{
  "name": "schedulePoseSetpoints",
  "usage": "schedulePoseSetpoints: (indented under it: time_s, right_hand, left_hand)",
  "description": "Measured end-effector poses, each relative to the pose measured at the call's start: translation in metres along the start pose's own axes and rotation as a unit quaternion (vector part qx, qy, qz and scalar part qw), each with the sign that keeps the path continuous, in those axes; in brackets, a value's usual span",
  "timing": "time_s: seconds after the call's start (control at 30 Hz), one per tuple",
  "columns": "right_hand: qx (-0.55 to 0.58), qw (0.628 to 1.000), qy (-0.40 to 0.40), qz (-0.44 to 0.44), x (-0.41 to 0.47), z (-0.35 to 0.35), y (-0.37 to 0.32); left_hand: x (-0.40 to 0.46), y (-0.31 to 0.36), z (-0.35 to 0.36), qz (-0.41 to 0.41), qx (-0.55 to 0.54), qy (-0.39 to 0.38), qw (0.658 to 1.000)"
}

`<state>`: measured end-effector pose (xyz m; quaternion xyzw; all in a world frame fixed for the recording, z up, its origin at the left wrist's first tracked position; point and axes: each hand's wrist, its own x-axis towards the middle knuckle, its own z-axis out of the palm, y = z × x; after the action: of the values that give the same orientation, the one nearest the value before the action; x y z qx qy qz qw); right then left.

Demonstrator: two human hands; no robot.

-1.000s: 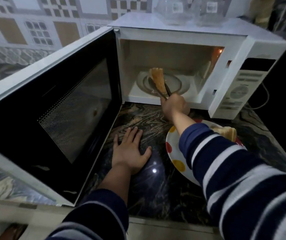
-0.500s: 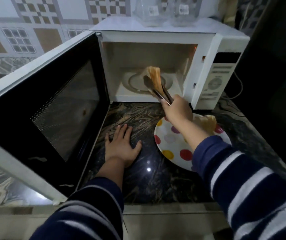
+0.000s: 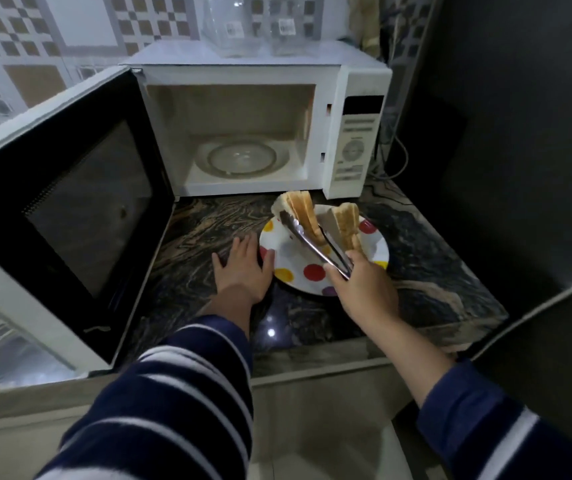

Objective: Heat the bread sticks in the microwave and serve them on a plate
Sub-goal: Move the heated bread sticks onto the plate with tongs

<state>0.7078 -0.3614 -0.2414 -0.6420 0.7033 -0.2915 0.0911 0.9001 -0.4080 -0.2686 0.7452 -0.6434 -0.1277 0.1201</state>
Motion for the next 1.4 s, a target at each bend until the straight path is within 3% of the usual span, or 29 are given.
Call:
schedulePoseSetpoints:
  time_s: [0.5, 0.6, 0.73, 0.83, 0.9, 1.13, 1.4]
  right_hand:
    - [-0.031, 0.996, -0.079, 0.013, -0.021, -0.008, 0.032]
    - [-0.028, 0.996, -0.089, 0.004, -0.023, -0.019, 0.038]
    - [-0.021, 0.996, -0.076, -0.03, -0.019, -0.048, 0.037]
    - [-0.023, 0.996, -0.064, -0.064, -0.002, -0.073, 0.033]
    - [-0.038, 0.993, -0.076, -0.084, 0.012, -0.087, 0.028]
    - [-0.068, 0.982, -0.082, -0.153, 0.041, -0.105, 0.007]
    - [-0.073, 0.975, -0.074, -0.198, 0.044, -0.09, -0.004]
  left_hand:
    - [-0.014, 0.01, 0.009, -0.037, 0.018, -0.057, 0.998]
    - [-0.018, 0.015, 0.003, -0.032, 0.011, -0.038, 0.999]
    - [-0.025, 0.027, -0.014, 0.059, 0.102, 0.069, 0.991]
    - [-0.023, 0.043, -0.036, 0.14, 0.228, 0.161, 0.95]
    - [-0.021, 0.054, -0.052, 0.188, 0.254, 0.193, 0.929]
    - [-0.022, 0.088, -0.085, 0.302, 0.262, 0.17, 0.901]
    - [-0.025, 0.08, -0.088, 0.292, 0.249, 0.161, 0.909]
